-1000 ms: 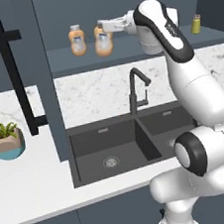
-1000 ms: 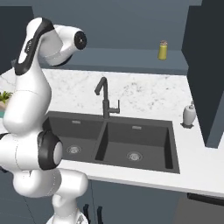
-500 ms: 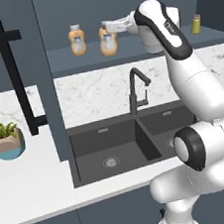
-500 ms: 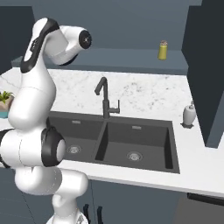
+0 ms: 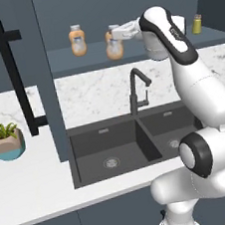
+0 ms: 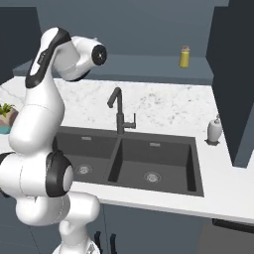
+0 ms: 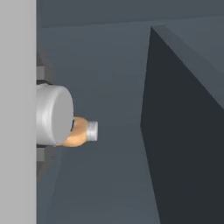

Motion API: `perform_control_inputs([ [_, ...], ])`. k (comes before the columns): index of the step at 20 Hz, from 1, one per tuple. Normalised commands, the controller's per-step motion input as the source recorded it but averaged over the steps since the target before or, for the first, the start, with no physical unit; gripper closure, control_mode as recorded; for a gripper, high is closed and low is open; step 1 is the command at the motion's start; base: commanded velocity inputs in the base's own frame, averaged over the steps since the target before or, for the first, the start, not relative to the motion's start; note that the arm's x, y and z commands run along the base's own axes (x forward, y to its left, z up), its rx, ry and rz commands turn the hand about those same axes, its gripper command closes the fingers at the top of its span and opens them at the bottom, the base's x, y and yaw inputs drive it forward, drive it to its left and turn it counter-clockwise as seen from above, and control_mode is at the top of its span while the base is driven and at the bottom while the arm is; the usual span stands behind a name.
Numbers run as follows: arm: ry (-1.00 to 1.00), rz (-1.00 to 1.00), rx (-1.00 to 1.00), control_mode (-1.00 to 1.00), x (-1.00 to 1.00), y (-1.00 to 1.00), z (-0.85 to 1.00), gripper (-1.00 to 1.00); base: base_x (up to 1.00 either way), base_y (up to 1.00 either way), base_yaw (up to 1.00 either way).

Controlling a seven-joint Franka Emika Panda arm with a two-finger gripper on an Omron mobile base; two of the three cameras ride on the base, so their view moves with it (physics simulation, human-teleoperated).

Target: Put the shaker and condiment bottle from the counter next to their counterparts in the cabinet.

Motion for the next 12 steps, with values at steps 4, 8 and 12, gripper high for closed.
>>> perform_control_inputs([
  [4, -0.03, -0.05, -0.01, -1.0, 0.15, 0.0, -0.11, 1.0, 0.0, 0.0, 0.0],
  [8, 0.0, -0.05, 0.0, -1.0, 0.33, 0.0, -0.02, 1.0, 0.0, 0.0, 0.0],
  [12, 0.0, -0.06, 0.0, -1.0, 0.52, 0.0, 0.0, 1.0, 0.0, 0.0, 0.0],
])
